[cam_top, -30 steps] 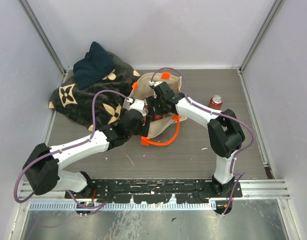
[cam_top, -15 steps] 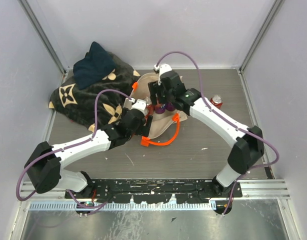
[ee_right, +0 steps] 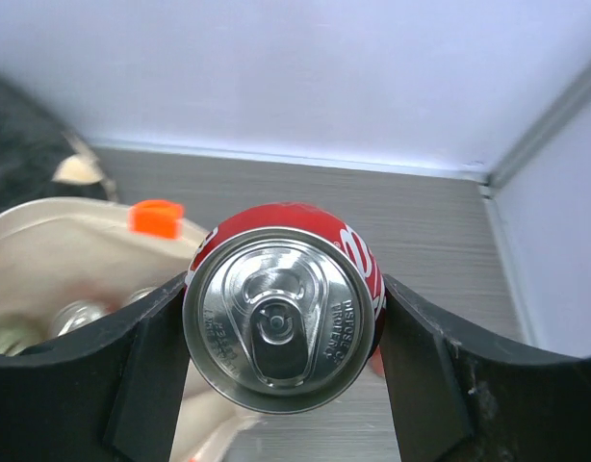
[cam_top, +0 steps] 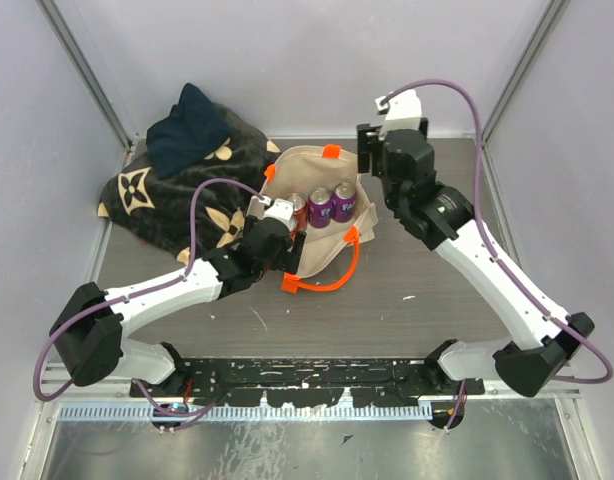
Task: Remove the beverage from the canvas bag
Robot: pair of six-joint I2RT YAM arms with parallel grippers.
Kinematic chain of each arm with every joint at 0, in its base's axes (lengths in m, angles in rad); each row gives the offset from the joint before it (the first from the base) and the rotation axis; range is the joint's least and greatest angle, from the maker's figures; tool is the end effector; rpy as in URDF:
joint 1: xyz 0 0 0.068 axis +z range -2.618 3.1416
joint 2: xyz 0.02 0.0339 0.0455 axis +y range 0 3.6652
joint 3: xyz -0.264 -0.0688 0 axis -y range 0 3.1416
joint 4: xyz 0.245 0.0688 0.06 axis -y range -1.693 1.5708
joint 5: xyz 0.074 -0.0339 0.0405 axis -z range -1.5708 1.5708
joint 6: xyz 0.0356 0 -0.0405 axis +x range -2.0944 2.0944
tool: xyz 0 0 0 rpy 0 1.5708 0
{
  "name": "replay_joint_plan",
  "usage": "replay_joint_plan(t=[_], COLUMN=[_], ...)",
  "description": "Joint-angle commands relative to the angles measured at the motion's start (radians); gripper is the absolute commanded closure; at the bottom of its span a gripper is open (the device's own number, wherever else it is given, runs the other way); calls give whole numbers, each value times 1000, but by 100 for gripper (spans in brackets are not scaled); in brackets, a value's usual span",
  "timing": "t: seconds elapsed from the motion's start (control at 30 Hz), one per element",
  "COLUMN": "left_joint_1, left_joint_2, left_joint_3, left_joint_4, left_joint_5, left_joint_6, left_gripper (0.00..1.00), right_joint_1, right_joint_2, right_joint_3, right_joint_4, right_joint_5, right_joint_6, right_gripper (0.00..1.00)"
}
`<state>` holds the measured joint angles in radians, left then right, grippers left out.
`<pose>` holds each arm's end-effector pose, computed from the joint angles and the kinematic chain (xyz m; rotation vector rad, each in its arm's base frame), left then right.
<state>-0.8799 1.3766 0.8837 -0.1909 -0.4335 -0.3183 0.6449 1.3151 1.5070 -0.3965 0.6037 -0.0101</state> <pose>0.1999 -0.2184 0.2423 0.3842 2.1535 -0.1872 0.2387 0.1542 0.4536 -0.1378 1.7339 -0.0705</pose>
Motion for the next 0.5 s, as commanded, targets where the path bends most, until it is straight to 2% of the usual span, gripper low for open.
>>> replay_joint_plan(t=[0.0,0.13,0.2,0.47], left_joint_1=[0,1,1,1], left_joint_2=[15,24,27,34], left_joint_3=[14,26,35,53], left_joint_4=[0,-9,-16,-40], left_joint_5=[-14,-3,3,1], left_joint_6=[11,15,18,36], left_gripper=[2,2,2,2], right_joint_1=[-97,-317,-377,-455], right_joint_2=[-89,-115,-127,-169], right_joint_3=[-41,-123,-173,-380], right_joint_4=[131,37,8,-35], right_joint_5=[191,30,-42,-108], right_joint_6=[-35,96,154,268], right_gripper=[100,100,100,100])
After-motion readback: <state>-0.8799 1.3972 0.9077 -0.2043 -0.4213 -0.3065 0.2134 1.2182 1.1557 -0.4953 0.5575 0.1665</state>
